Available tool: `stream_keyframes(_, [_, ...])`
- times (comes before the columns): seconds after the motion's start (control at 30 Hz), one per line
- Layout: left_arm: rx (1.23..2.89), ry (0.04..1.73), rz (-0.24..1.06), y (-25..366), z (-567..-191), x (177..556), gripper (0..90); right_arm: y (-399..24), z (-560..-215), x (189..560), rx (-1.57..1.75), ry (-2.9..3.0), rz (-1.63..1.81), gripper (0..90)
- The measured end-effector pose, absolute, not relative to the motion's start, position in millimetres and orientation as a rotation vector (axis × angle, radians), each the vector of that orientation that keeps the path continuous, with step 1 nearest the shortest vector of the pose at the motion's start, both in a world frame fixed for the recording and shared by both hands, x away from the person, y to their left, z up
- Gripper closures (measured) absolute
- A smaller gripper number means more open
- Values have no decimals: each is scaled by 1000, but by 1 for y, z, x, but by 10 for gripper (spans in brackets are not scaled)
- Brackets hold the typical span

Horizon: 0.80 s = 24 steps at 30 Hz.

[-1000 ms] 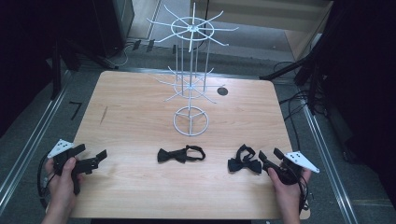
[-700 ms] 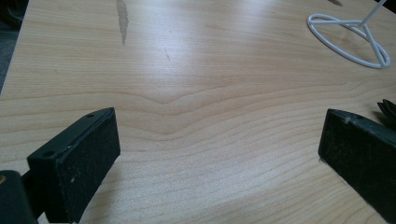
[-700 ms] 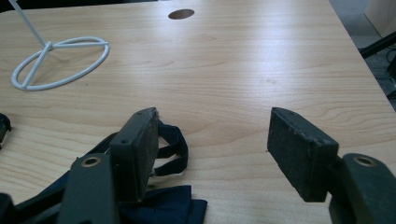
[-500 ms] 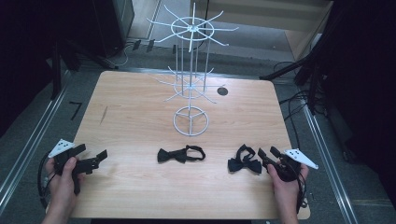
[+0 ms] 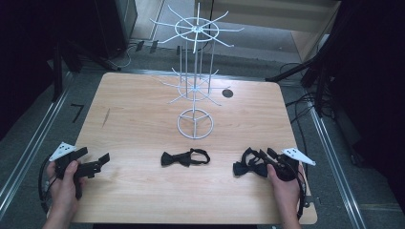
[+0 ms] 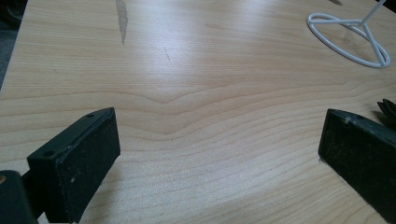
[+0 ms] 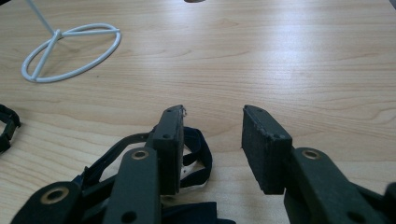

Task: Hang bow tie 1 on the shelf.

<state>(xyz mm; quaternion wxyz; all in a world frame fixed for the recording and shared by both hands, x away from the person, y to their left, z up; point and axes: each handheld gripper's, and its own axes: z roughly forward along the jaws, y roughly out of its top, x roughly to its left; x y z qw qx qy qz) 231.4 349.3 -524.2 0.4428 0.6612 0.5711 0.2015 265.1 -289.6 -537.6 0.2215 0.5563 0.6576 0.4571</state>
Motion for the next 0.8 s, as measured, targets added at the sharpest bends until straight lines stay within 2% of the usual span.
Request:
stream_keyframes(0.3, [1639, 1417, 496, 350, -524, 232, 0, -288, -541, 269, 1486, 1862, 1268, 569])
stream_keyframes(0.53, [1640, 1415, 497, 349, -524, 232, 0, -290, -543, 272, 1576, 1818, 1318, 558])
stream_keyframes(0.8, [1635, 1416, 491, 350, -524, 232, 0, -286, -545, 274, 1604, 1856, 1285, 666])
